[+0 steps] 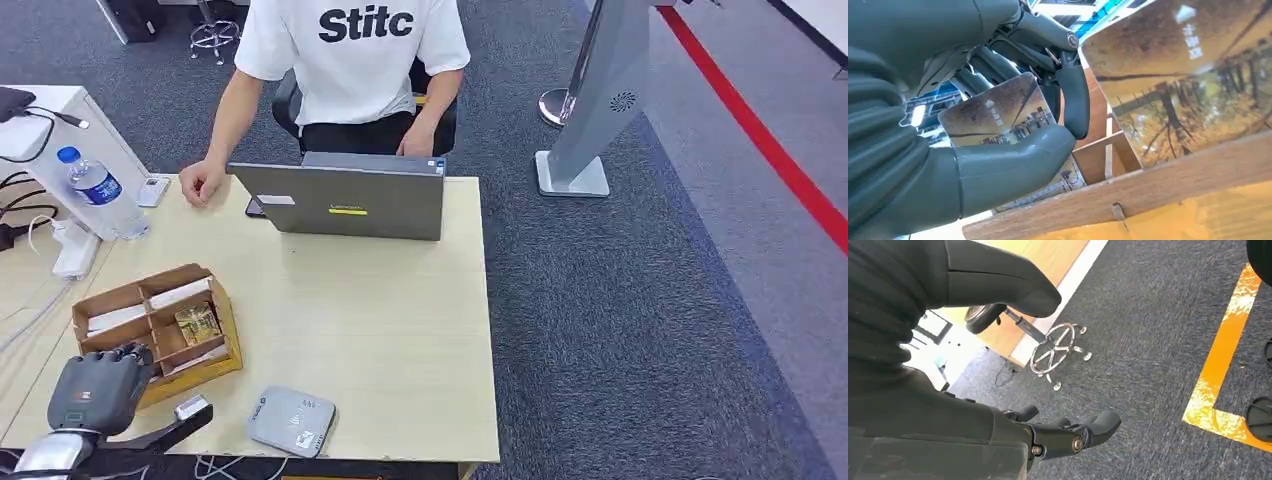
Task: Pass the card to the sensor for recognition and then transmit it.
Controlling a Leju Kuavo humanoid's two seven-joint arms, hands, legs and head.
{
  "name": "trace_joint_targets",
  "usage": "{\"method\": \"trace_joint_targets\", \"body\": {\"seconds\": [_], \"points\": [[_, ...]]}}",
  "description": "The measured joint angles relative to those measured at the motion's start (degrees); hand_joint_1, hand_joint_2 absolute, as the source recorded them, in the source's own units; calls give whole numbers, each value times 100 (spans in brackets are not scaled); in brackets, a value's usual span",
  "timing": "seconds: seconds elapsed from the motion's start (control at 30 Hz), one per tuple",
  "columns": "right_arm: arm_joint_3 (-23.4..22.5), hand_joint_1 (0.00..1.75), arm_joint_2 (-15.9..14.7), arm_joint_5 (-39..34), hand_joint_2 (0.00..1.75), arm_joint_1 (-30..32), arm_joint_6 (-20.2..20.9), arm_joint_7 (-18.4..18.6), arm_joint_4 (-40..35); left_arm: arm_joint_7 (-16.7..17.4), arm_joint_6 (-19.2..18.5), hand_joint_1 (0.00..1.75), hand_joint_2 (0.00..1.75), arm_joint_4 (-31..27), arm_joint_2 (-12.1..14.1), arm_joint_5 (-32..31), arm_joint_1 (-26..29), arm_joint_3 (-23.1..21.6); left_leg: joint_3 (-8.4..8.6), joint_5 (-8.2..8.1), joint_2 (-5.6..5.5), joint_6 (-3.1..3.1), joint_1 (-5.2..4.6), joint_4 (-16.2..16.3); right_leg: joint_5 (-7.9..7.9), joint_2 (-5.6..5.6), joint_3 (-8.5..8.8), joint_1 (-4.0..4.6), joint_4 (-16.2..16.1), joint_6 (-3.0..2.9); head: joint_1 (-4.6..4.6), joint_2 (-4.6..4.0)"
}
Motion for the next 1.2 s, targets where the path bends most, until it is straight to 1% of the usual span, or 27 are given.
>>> {"method": "trace_joint_targets", "body": {"seconds": [0.2, 0.37, 0.6, 0.83, 1.07, 1.2], "points": [[-9, 0, 46, 0, 175, 2, 92, -15, -100, -126, 148, 175, 175, -286, 140, 166, -11, 211, 0, 0, 0, 0, 1, 0, 0, 1, -2, 2, 0, 0, 0, 0], [-15, 0, 87, 0, 175, 1, 94, -30, -179, -210, 181, 175, 175, -531, 216, 238, -117, 382, 0, 1, 0, -1, 2, 0, 0, -1, -3, 4, 0, 0, 2, 0], [-28, 0, 111, 0, 175, 3, 92, -39, -227, -278, 181, 175, 175, -686, 288, 321, -309, 511, 0, 1, -1, -2, 1, 0, 1, -1, -5, 4, 0, -1, 0, 0], [-24, 0, 111, 0, 175, -1, -2, -48, -210, -334, 124, 175, 175, -599, 391, 472, -811, 542, 0, 2, -1, -2, 2, 0, 2, -2, 1, 4, 1, -2, -2, 0], [-24, 0, 111, 0, 175, -1, -17, -55, -184, -363, 122, 175, 175, -511, 420, 483, -955, 557, -2, 2, 0, -2, 2, 0, 1, 0, -4, 3, 1, -2, 0, 0], [7, 0, 57, 0, 175, -23, -153, -57, -50, -328, -22, 175, 175, -107, 433, 549, -1375, 562, -4, 4, -4, -5, 2, 0, 2, -5, -3, 4, 1, -2, -2, 0]]}}
